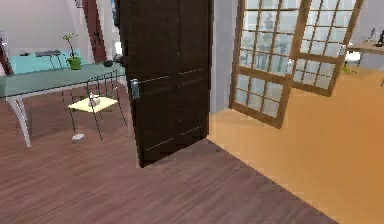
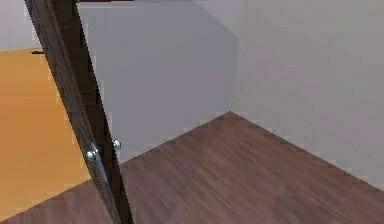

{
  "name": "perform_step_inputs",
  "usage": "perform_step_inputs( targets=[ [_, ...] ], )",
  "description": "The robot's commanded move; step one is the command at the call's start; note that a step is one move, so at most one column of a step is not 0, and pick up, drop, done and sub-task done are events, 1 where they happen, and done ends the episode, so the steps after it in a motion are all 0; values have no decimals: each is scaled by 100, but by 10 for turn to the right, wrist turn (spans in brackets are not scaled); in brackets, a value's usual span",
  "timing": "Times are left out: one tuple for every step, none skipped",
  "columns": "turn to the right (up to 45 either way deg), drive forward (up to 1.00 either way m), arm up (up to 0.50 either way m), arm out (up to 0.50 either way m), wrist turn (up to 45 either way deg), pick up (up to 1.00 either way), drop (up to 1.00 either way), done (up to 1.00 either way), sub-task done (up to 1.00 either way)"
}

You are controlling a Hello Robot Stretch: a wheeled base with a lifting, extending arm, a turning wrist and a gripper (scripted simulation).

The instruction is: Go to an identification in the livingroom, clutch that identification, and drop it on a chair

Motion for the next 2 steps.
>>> perform_step_inputs(
  targets=[
    [90, 0, 0, 0, 0, 0, 0, 0, 0],
    [0, 55, 0, 0, 0, 0, 0, 0, 0]
  ],
)
